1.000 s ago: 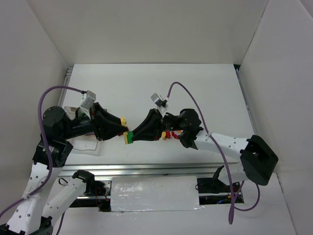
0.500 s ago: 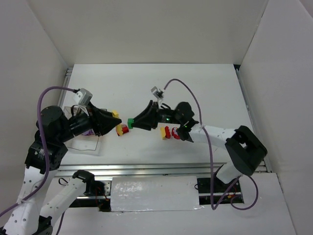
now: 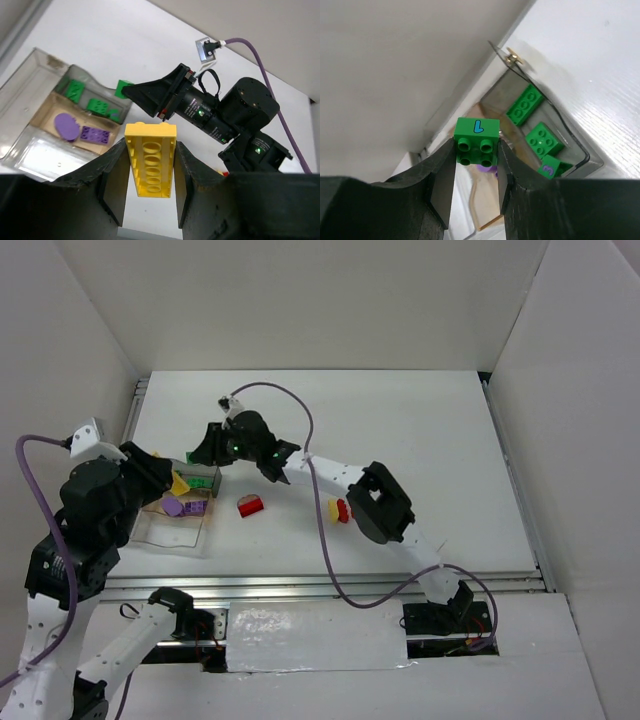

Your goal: Sort the legos into containers by color

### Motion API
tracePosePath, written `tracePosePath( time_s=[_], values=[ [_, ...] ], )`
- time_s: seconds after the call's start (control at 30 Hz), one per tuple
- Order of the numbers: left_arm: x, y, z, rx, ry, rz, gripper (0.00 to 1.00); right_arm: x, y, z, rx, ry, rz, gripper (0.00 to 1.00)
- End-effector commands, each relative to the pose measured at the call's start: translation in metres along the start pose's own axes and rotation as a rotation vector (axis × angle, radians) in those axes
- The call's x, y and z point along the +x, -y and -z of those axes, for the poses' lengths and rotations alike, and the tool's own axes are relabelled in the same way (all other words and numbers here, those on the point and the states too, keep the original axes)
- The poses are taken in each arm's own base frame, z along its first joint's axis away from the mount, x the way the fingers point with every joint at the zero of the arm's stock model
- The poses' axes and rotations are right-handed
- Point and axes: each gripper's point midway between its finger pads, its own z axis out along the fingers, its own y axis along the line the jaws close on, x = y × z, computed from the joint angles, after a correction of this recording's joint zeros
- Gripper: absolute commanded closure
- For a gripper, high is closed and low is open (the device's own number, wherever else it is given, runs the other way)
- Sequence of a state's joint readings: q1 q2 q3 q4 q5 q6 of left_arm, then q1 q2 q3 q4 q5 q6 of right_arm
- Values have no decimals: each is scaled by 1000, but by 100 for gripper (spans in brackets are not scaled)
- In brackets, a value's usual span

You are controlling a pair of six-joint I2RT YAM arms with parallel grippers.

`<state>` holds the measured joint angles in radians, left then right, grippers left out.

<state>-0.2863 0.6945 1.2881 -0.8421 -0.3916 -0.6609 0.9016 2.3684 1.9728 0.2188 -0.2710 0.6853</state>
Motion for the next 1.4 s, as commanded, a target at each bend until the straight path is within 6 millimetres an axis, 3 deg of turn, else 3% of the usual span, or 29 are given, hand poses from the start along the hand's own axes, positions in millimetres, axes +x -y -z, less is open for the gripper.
tracePosePath(
  time_s=[0.0, 0.23, 0.3, 0.33, 0.37, 0.43, 0.47, 0.5, 0.57, 0.6, 0.63, 0.7, 0.8, 0.83, 0.87, 0.9, 0.93, 0.97, 1.0, 1.03, 1.07, 1.1, 1.13, 1.2, 1.3, 1.37],
  values=[
    [-5, -33, -4, -189, 55, 41, 100, -1, 24, -14, 123, -8, 5, 100],
    [11, -42, -16, -236, 34, 32, 100, 10, 40, -26, 126, -22, 13, 88],
    [14, -44, -18, -244, 28, 27, 100, 15, 39, -27, 110, -37, 12, 80],
    [15, -45, -19, -249, 25, 26, 100, 19, 40, -27, 104, -46, 12, 72],
    [16, -45, -20, -254, 23, 29, 100, 15, 34, -24, 90, -44, 16, 49],
    [19, -48, -21, -264, 19, 28, 100, 15, 31, -20, 78, -37, 22, 35],
    [20, -48, -22, -269, 18, 33, 100, 4, 20, -15, 63, -17, 35, 20],
    [24, -50, -24, -274, 9, 30, 100, 1, 16, -13, 54, -9, 47, 12],
    [29, -50, -26, -281, -2, 39, 100, -11, 2, -3, 34, 7, 66, 7],
    [35, -53, -29, -291, -17, 38, 100, -8, 3, 0, 33, 4, 73, 5],
    [39, -55, -30, -300, -28, 40, 100, -23, -13, 11, 15, 33, 83, 4],
    [50, -61, -33, -340, -55, 69, 100, -38, -23, 25, 1, 78, 95, 4],
    [72, -75, -37, -414, -105, 124, 100, -63, -36, 73, -17, 165, 90, 3],
    [80, -75, -39, -424, -132, 160, 100, -64, -34, 101, 3, 182, 73, 2],
    [87, -80, -41, -442, -147, 179, 100, -66, -36, 115, 9, 201, 73, 2],
    [98, -92, -44, -494, -166, 197, 100, -47, -20, 129, 55, 175, 60, 2],
    [103, -97, -45, -517, -173, 220, 100, -65, -35, 152, 62, 232, 73, 1],
    [111, -102, -48, -546, -186, 258, 100, -64, -36, 164, 79, 236, 91, 1],
    [121, -114, -49, -591, -196, 284, 100, -44, -21, 176, 127, 195, 88, 1],
    [127, -118, -51, -604, -199, 307, 100, -54, -34, 197, 123, 232, 104, 0],
    [139, -126, -54, -620, -223, 335, 100, -53, -33, 208, 139, 236, 124, 0],
    [140, -126, -62, -606, -207, 364, 100, -35, -19, 219, 177, 203, 124, 0],
    [144, -129, -64, -618, -206, 393, 100, -42, -31, 238, 159, 231, 138, 0],
    [157, -141, -72, -659, -210, 414, 100, -29, -20, 257, 203, 212, 151, 0],
    [171, -158, -82, -729, -201, 407, 100, -34, -32, 297, 211, 255, 189, 0],
    [171, -162, -85, -745, -179, 403, 100, -35, -34, 309, 214, 271, 204, 0]
  ],
)
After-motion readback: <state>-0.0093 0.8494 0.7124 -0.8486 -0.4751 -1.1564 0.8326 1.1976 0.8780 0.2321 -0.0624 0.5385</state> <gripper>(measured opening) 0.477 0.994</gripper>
